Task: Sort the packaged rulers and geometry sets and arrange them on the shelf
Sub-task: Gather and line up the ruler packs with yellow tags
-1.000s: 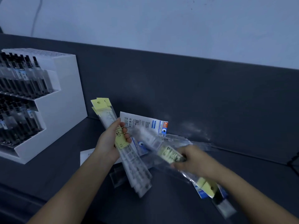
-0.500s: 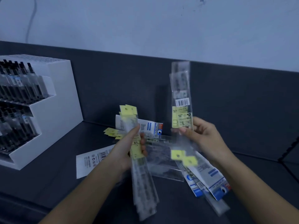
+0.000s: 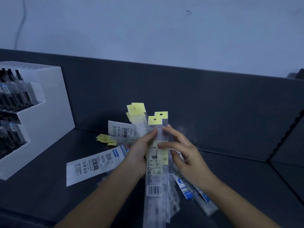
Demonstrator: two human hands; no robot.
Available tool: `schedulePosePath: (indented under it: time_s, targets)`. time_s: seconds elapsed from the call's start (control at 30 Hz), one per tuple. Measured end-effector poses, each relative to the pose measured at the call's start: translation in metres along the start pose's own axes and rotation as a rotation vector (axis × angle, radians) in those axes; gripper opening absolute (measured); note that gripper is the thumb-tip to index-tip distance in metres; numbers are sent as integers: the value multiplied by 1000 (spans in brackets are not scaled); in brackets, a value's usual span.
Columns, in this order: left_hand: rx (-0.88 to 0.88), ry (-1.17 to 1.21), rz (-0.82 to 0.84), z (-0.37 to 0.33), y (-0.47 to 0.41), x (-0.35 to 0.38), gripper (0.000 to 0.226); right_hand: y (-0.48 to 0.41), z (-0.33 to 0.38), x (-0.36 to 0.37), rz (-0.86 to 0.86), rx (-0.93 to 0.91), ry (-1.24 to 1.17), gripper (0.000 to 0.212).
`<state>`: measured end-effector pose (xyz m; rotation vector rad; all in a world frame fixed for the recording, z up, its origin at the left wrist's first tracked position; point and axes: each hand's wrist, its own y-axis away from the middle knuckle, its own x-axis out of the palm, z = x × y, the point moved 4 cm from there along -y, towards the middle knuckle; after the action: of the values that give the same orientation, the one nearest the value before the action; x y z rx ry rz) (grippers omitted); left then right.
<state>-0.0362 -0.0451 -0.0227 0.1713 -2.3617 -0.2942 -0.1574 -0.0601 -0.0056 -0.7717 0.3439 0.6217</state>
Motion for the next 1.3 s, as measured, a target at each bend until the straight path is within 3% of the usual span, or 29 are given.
schedulePosePath:
  time_s: [0.13,0.2,0.3,0.37,0.47,0.63,0.7,0.87,1.1,1.3]
  targets:
    - [127,45,-140,1,-3,2,25,15,6,-9,-221,239,-203,24]
    - [233,65,-185,3,-6,8,33,18,6,0,-46,414,-245,47]
    - [328,30,-171,9,-9,23,34,19,2,-3,120,424,-55,41]
    - [347,-19,-49,8,-7,37,27,19,-3,-17,111,390,-80,33]
    - [341,-167,176,4,2,58,38,22,-6,-32,70,325,-210,30]
    - [517,-406,405,-9,27,85,6,24,3,-27,115,143,-150,76]
    - [556,-519,438,-9,32,86,9,25,0,-18,116,165,-151,75]
    - [517,-592,364,-2,27,66,24,32,-12,4,148,222,-45,46]
    - [451,-553,317,-12,24,48,28,24,-20,2,70,244,-119,18]
    - [388,-581,173,-22,19,27,28,27,-25,-21,-250,357,-176,15]
